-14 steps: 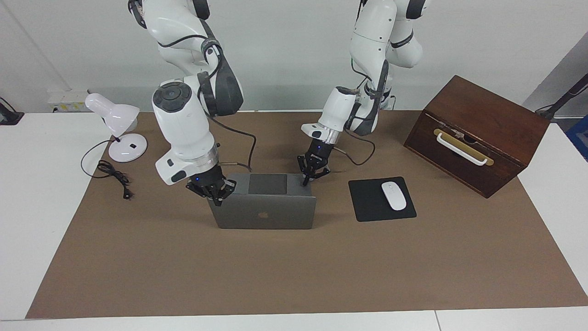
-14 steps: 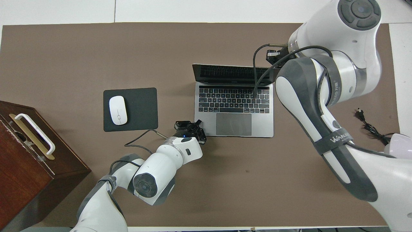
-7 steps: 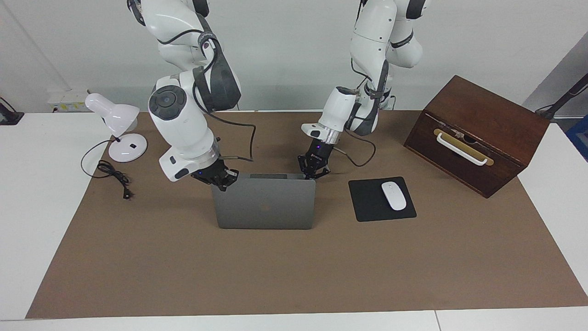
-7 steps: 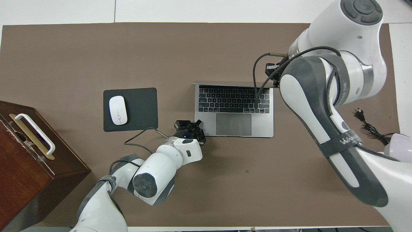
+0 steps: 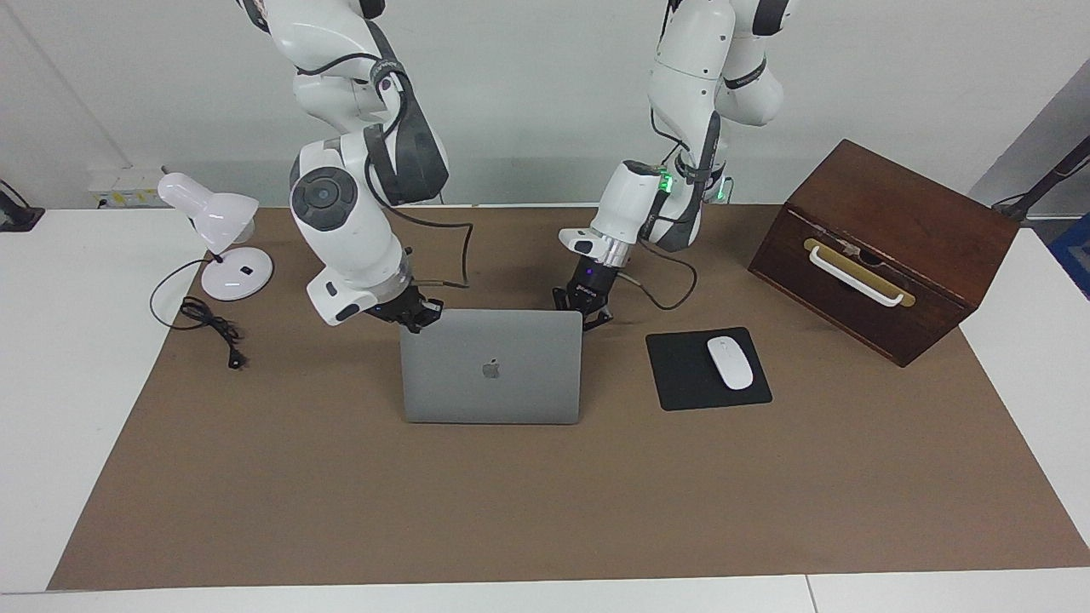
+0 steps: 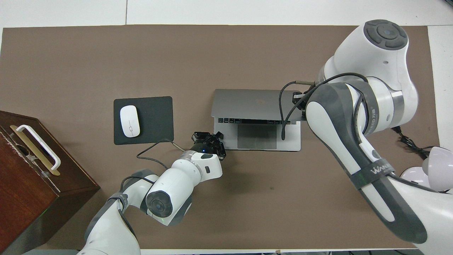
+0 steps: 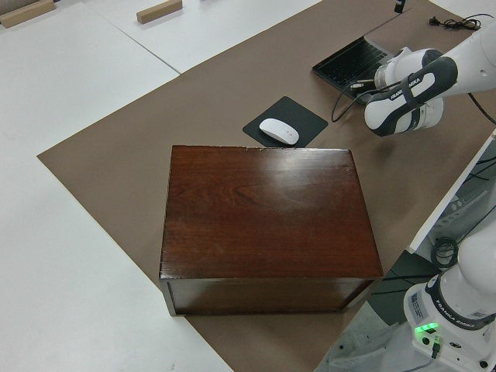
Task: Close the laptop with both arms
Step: 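Push the laptop lid down toward the keyboard with the right gripper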
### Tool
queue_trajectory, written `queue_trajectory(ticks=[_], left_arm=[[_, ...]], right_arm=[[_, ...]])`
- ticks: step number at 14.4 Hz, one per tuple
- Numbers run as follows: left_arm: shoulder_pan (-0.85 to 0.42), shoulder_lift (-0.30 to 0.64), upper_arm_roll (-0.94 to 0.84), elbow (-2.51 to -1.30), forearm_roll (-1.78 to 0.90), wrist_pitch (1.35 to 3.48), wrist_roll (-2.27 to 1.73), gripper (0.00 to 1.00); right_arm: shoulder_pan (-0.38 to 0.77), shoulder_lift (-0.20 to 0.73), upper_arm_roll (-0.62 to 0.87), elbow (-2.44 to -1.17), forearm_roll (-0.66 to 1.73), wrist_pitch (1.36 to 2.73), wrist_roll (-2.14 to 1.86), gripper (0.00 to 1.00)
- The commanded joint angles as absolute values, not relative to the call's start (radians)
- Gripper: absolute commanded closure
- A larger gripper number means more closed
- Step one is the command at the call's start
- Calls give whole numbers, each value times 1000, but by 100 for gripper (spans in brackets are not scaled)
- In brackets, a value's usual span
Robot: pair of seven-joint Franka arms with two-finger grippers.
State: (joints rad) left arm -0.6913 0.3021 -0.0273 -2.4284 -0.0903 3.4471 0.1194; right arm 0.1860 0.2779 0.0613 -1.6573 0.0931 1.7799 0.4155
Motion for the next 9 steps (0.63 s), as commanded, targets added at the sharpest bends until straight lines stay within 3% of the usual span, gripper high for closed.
queue_trajectory(ticks=[1, 9], left_arm=[[-704, 345, -5, -2450, -95, 3459, 146, 100], [-706, 371, -2, -2454, -95, 3499, 147, 100]], right_arm=[[172, 222, 72, -1756, 112, 1824, 397, 100], [184, 225, 72, -1851, 115, 1940, 400, 100]])
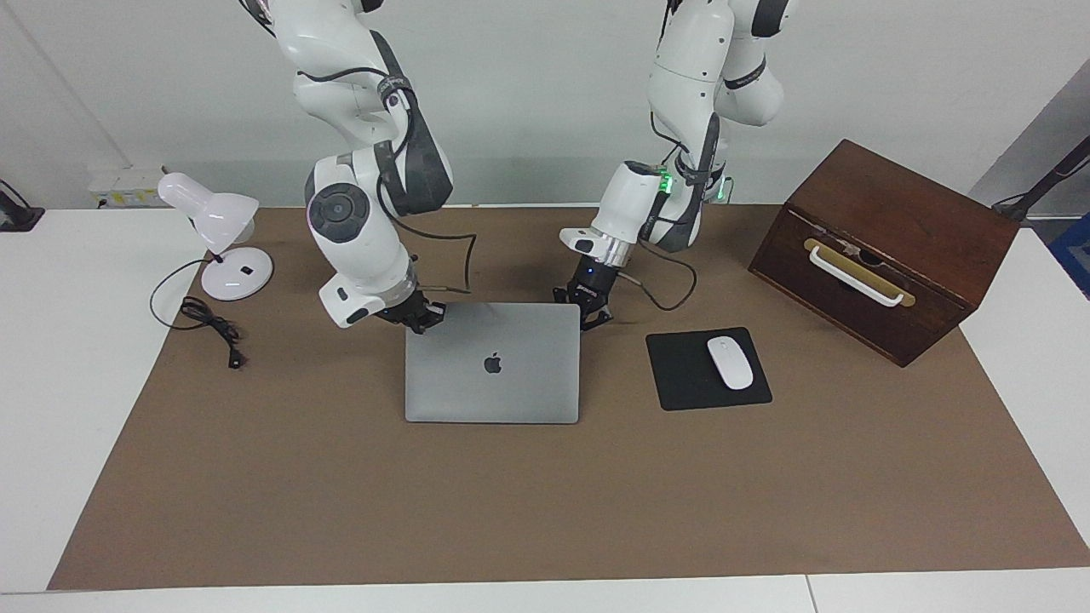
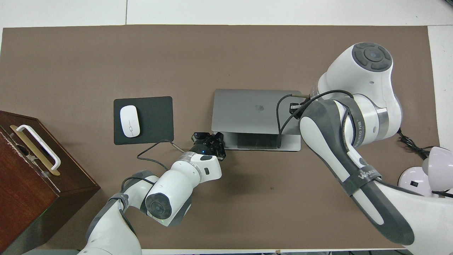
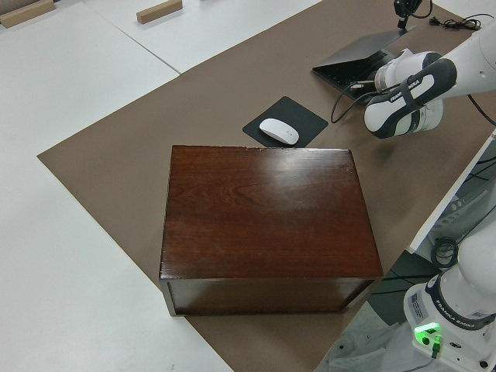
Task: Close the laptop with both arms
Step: 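Push the laptop lid down toward the keyboard with the right gripper, then press the closed lid flat with the right gripper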
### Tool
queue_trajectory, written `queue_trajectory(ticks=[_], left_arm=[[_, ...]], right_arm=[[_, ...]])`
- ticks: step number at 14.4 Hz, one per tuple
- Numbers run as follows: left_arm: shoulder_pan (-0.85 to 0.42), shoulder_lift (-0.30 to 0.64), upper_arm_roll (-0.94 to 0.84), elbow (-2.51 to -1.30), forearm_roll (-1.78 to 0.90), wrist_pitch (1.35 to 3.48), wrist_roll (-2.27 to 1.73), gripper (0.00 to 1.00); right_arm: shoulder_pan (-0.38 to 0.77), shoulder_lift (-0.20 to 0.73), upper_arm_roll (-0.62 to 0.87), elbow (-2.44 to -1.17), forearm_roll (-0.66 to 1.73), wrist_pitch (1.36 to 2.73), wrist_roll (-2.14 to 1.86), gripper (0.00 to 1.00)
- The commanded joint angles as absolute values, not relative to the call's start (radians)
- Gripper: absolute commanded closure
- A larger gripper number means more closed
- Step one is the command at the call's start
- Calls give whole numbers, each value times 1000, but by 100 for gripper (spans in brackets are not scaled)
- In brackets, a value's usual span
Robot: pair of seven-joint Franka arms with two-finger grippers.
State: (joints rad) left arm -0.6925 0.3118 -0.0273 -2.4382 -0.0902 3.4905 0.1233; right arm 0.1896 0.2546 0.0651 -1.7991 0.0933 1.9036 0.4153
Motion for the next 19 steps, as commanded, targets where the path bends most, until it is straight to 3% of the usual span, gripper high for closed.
queue_trajectory(ticks=[1, 19], left_arm=[[-706, 371, -2, -2454, -95, 3499, 149, 100], [-706, 373, 9, -2453, -97, 3499, 164, 100]], right_arm=[[184, 227, 72, -1856, 135, 1951, 400, 100], [189, 253, 71, -1927, 150, 2082, 397, 100]])
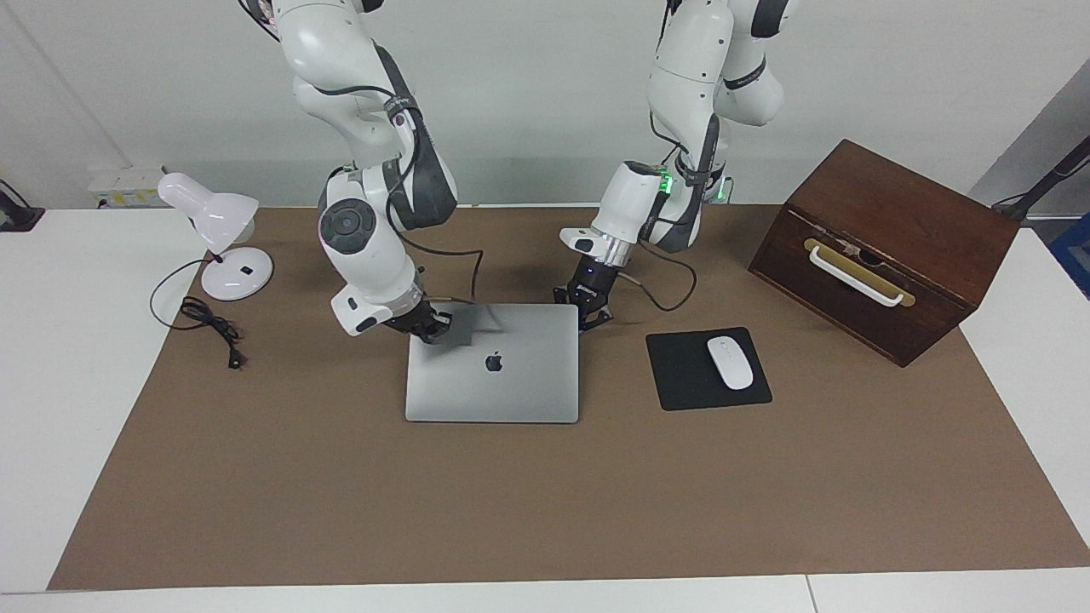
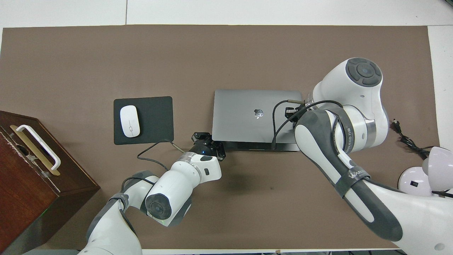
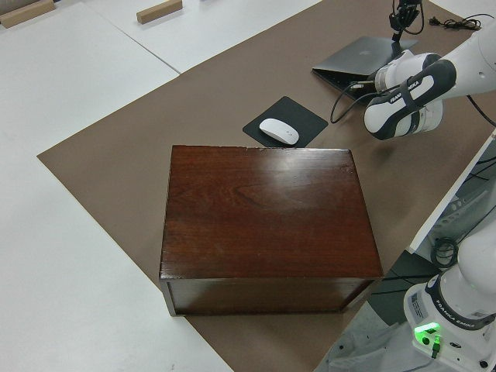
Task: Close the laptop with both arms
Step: 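Press the closed lid flat with the right gripper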
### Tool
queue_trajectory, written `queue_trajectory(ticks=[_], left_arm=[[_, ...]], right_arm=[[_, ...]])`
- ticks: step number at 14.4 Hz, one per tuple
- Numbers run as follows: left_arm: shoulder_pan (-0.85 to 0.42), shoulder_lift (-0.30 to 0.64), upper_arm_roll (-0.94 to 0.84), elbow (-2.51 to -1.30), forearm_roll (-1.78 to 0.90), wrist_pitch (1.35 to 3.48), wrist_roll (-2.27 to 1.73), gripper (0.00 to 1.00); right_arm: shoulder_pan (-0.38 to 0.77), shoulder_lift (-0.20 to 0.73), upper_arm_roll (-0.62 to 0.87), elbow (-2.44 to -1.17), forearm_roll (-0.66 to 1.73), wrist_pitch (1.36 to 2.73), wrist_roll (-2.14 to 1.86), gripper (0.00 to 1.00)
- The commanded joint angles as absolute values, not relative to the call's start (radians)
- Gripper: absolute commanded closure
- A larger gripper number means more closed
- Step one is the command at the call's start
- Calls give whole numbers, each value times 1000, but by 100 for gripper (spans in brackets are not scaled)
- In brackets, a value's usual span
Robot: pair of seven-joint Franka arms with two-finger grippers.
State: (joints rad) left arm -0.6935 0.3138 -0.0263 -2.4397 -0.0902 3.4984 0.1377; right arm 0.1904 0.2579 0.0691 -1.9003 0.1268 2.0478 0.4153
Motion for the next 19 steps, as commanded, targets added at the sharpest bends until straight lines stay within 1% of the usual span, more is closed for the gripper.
queue_trajectory(ticks=[1, 3, 15, 19], left_arm=[[-706, 373, 9, -2454, -95, 3499, 164, 100], [-706, 373, 9, -2454, -95, 3499, 164, 100], [-706, 373, 11, -2453, -95, 3499, 164, 100], [-706, 373, 11, -2453, -95, 3499, 166, 100]], right_arm=[[189, 253, 71, -1939, 150, 2100, 397, 100], [189, 258, 71, -1947, 150, 2118, 397, 100], [198, 258, 71, -1954, 150, 2125, 403, 100], [198, 261, 71, -1933, 150, 2120, 408, 100]])
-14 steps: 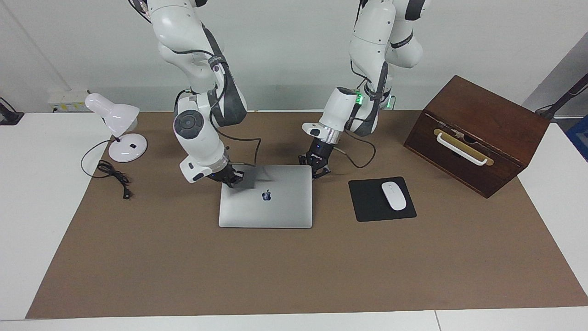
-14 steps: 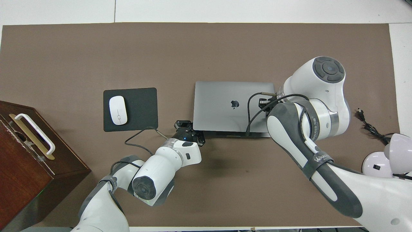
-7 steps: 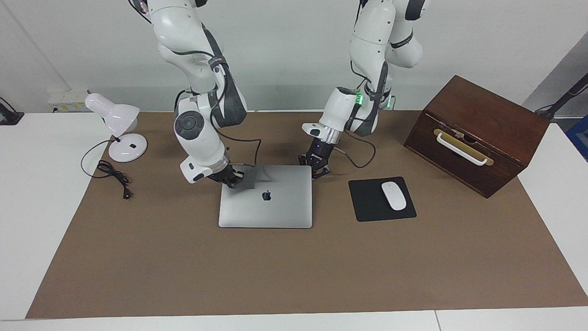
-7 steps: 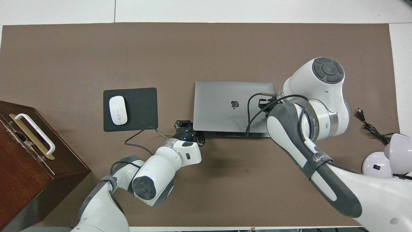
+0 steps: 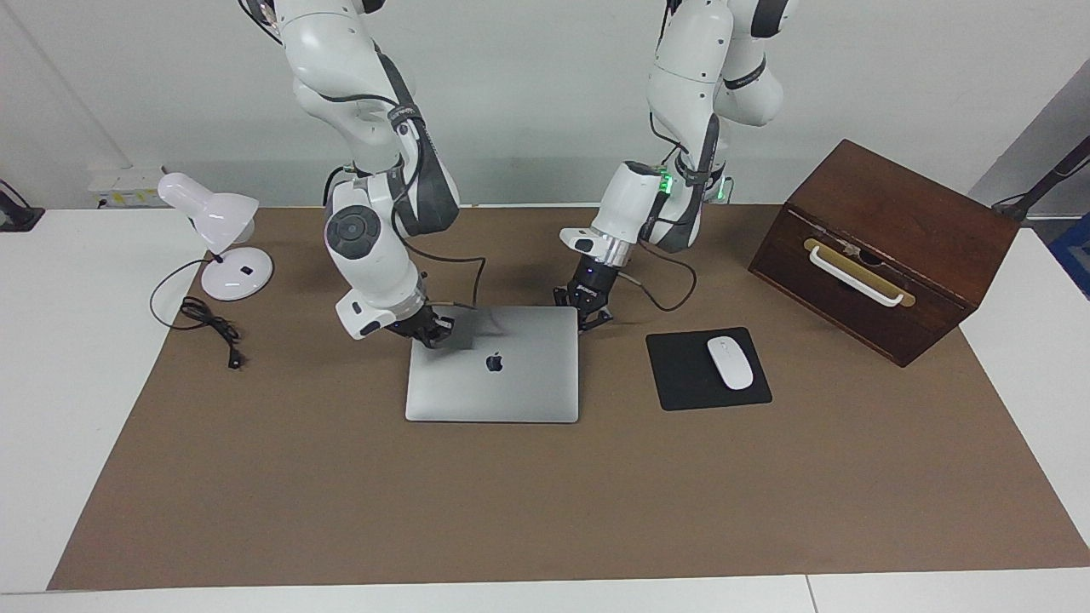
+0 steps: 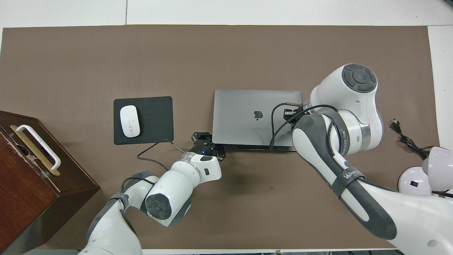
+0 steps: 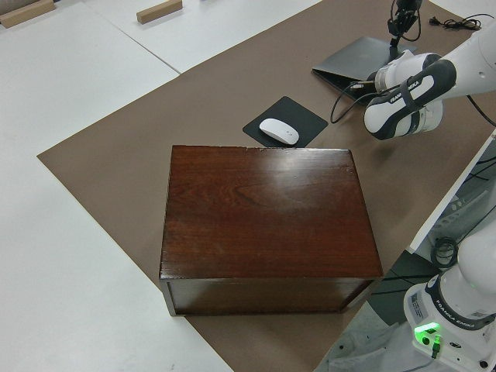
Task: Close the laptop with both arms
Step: 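Press the closed lid flat with the right gripper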
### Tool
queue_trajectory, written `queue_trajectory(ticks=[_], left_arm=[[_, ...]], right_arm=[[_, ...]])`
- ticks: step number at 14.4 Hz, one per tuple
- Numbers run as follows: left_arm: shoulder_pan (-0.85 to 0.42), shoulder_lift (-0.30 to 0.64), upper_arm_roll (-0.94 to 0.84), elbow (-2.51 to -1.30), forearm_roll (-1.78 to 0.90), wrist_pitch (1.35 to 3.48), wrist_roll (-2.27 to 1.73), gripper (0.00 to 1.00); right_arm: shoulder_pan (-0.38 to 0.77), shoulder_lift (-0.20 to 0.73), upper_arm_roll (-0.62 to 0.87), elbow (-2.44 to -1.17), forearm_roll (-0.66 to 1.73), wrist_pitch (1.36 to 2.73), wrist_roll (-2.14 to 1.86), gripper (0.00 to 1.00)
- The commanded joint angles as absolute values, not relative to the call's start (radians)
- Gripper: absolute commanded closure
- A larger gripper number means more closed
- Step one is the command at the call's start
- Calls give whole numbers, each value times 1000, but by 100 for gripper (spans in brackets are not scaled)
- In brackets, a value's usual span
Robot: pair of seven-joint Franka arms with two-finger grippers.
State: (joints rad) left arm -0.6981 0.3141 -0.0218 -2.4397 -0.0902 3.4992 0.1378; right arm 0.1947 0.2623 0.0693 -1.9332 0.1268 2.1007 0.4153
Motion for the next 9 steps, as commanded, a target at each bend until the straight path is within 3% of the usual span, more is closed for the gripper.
queue_trajectory(ticks=[1, 5, 9], left_arm=[[-706, 373, 11, -2454, -95, 3499, 164, 100], [-704, 373, 11, -2454, -95, 3499, 166, 100], [-695, 373, 9, -2453, -100, 3499, 163, 100]], right_arm=[[196, 258, 71, -1924, 150, 2115, 408, 100], [166, 239, 64, -1820, 149, 2004, 403, 100], [63, 196, 61, -1731, 133, 1908, 316, 100]])
